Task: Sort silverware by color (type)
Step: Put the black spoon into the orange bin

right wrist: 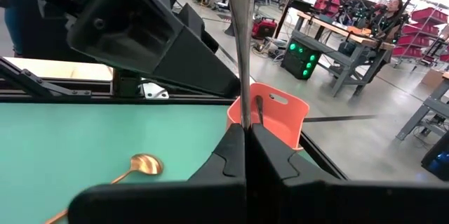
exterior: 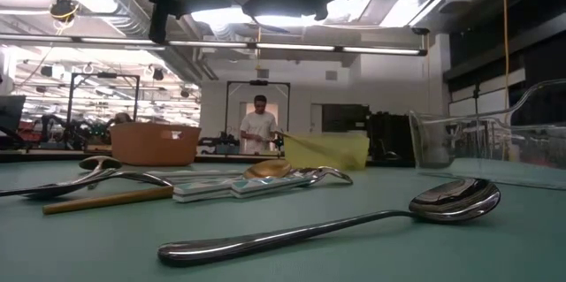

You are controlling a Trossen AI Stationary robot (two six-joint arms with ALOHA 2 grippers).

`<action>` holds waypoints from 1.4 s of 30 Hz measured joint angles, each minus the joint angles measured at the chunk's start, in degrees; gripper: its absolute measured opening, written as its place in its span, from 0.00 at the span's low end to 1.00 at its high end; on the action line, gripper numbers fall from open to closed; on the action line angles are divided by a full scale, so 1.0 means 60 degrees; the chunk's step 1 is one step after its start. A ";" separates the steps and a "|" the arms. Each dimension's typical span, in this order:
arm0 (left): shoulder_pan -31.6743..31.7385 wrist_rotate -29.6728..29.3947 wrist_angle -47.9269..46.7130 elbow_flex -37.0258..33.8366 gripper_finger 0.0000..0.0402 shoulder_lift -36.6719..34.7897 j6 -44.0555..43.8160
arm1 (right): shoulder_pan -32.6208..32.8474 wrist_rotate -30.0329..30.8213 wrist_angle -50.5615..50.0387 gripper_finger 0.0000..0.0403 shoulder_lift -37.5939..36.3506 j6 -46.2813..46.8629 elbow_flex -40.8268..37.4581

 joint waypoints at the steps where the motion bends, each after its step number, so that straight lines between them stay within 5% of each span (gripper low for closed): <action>1: 0.0011 -0.0006 0.0027 0.0000 0.12 0.0000 0.0003 | 0.0000 0.0000 -0.0006 0.00 0.0000 0.0000 0.0000; 20: 0.0096 -0.0089 0.0187 0.0000 0.12 0.0000 0.0016 | 0.0000 -0.0419 -0.0276 0.00 0.0000 0.0004 0.0000; 28: 0.0095 -0.0072 0.0211 0.0000 0.02 0.0000 0.0022 | 0.0000 -0.0428 -0.0279 0.00 0.0007 0.0000 0.0000; 42: 0.0092 -0.0102 0.0197 0.0000 0.01 0.0000 0.0237 | -0.0002 -0.0506 -0.0279 0.01 0.0011 0.0029 0.0000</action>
